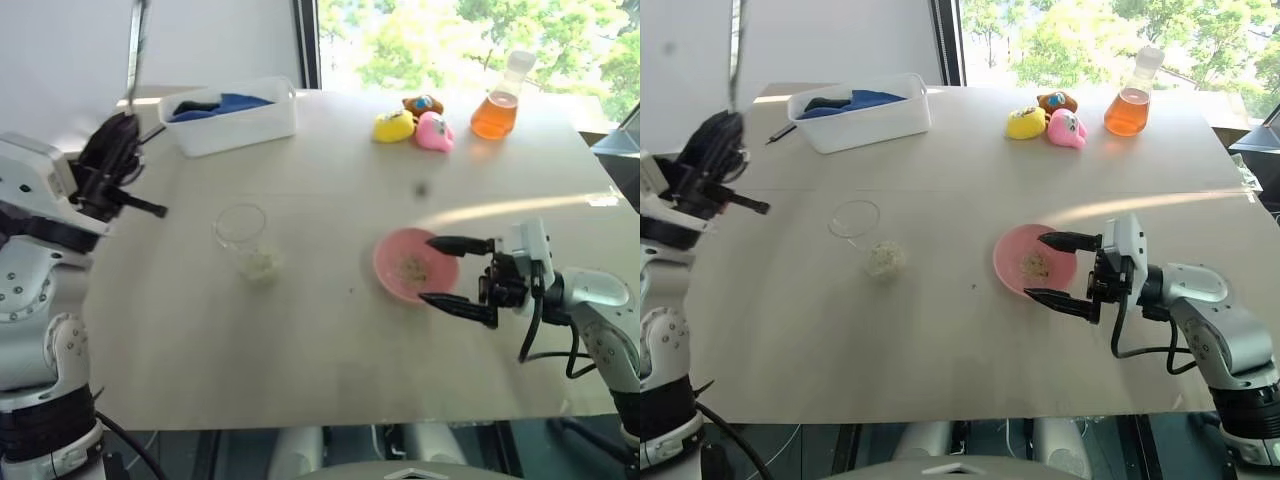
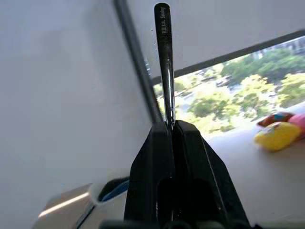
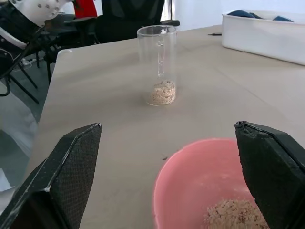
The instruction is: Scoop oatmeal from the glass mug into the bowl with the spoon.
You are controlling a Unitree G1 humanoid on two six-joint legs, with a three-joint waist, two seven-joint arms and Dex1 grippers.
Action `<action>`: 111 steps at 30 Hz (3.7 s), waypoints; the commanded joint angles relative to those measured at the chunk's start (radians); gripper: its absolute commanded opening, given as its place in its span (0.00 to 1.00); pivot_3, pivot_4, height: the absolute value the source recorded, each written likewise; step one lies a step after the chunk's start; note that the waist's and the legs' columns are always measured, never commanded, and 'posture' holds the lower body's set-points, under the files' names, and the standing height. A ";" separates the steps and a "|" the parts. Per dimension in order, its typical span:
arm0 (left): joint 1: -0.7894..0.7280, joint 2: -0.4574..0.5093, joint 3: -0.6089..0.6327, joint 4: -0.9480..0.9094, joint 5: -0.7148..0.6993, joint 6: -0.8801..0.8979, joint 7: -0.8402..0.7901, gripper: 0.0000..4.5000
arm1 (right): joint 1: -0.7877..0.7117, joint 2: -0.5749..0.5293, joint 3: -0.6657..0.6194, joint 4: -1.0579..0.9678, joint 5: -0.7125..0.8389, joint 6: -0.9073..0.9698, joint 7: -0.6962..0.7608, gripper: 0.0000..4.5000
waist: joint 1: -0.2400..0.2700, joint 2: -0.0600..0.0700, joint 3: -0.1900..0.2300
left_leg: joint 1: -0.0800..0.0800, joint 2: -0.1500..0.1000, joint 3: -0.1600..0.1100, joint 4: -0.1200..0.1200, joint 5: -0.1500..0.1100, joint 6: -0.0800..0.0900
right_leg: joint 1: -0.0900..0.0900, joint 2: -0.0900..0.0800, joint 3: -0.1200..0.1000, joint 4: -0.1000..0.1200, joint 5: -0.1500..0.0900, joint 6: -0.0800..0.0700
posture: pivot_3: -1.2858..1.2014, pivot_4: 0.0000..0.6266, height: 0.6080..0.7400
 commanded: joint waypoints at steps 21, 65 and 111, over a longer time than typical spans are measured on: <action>0.244 -0.155 -0.569 -0.309 0.073 0.089 -0.045 0.01 | -0.232 0.198 -0.043 -0.179 0.584 0.518 -0.721 1.00 | -0.003 0.002 0.001 | 0.002 0.000 0.001 0.001 0.000 0.001 | 0.002 0.012 0.005 0.000 0.000 0.000 | 0.52 0.24 1.00; 0.412 -0.251 -0.492 -0.267 0.300 -0.163 -0.037 0.62 | -0.327 0.230 -0.058 -0.034 0.783 0.531 -1.001 0.00 | -0.022 0.002 0.001 | -0.002 0.002 0.001 0.000 -0.001 0.002 | -0.001 0.008 0.004 -0.001 0.000 0.000 | 0.52 0.24 1.00; 0.112 -0.093 -0.137 0.519 0.190 -0.289 -0.221 0.62 | -0.248 0.222 -0.121 -0.048 0.680 0.499 -0.918 0.00 | -0.022 0.002 0.002 | -0.006 0.002 0.003 -0.001 -0.001 0.003 | -0.007 0.006 0.001 -0.001 0.000 0.001 | 0.52 0.24 1.00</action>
